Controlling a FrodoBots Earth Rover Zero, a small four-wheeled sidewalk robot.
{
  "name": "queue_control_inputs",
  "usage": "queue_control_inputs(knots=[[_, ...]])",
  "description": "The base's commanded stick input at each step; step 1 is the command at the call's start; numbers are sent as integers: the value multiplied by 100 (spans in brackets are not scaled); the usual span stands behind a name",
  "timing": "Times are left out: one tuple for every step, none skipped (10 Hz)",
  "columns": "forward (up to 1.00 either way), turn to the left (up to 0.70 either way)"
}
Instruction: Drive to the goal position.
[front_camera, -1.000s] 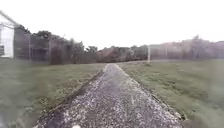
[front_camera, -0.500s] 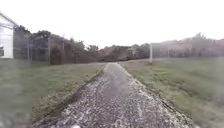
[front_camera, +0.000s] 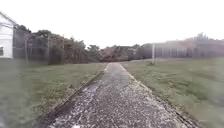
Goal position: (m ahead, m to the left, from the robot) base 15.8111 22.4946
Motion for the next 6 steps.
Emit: queue_control_inputs(knots=[[70, 0], [70, 0], [70, 0], [70, 0], [70, 0], [70, 0]])
